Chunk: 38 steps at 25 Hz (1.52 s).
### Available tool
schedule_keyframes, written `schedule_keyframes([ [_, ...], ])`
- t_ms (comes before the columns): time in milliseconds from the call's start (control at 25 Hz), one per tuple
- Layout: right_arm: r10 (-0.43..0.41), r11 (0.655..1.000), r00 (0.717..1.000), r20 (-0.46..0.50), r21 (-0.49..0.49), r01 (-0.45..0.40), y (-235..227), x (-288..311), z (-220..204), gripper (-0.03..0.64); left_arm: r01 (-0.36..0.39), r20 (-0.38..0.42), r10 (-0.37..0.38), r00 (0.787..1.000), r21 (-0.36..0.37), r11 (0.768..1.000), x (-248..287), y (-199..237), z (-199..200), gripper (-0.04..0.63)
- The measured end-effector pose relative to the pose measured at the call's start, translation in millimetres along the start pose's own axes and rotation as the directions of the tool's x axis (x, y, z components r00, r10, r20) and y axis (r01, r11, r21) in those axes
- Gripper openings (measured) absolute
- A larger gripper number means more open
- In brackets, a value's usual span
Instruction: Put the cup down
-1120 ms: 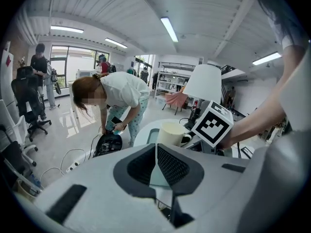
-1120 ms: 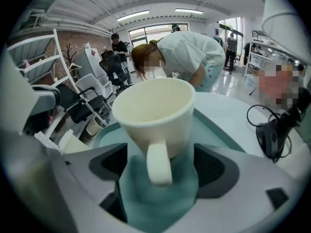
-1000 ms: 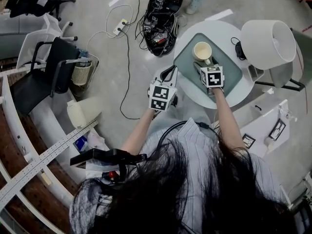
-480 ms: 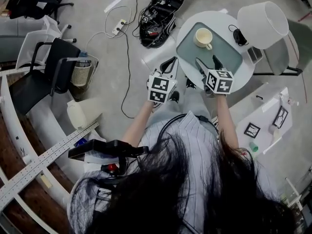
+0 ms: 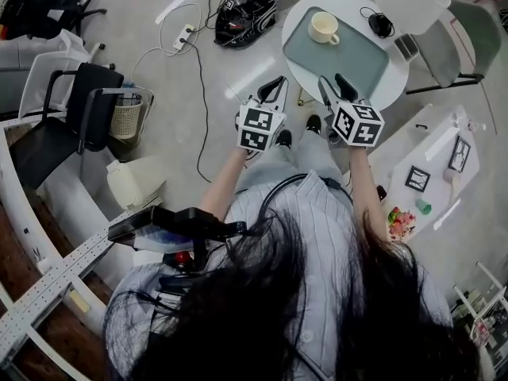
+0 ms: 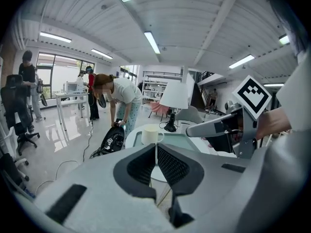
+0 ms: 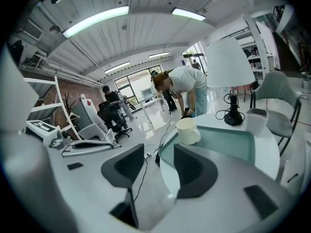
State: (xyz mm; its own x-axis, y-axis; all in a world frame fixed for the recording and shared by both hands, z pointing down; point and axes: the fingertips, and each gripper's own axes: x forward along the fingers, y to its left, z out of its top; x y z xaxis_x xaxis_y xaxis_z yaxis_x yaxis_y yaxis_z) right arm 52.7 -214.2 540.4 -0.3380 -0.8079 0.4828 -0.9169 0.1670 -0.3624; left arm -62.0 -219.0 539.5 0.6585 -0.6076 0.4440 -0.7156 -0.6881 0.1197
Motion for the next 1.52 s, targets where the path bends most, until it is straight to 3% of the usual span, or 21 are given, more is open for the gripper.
schedule_keyframes([
  [280,0.000,1.000,0.999,0.036,0.018,0.000,11,-54,-12,0.188,0.007,0.023,-0.007,1.000,-0.018,1.000,-17,-33,-6,0.025],
  [600,-0.008,1.000,0.999,0.050,0.029,0.006,4,-109,-37,0.106,0.050,0.018,-0.050,0.999,0.004,0.999,-28,-94,-12,0.025],
  [880,0.047,0.999,0.997,0.068,0.008,-0.048,6,-174,-69,0.089,-0.002,0.043,0.002,0.999,0.018,1.000,-63,-155,-29,0.025],
  [1240,0.132,0.991,0.990,0.051,-0.009,-0.132,27,-243,-121,0.081,-0.065,0.034,0.066,0.997,-0.022,0.998,-124,-223,-71,0.025],
  [1520,0.167,0.986,0.984,0.069,0.006,-0.168,50,-275,-141,0.074,-0.085,0.010,0.085,0.996,0.003,0.996,-170,-251,-93,0.025],
])
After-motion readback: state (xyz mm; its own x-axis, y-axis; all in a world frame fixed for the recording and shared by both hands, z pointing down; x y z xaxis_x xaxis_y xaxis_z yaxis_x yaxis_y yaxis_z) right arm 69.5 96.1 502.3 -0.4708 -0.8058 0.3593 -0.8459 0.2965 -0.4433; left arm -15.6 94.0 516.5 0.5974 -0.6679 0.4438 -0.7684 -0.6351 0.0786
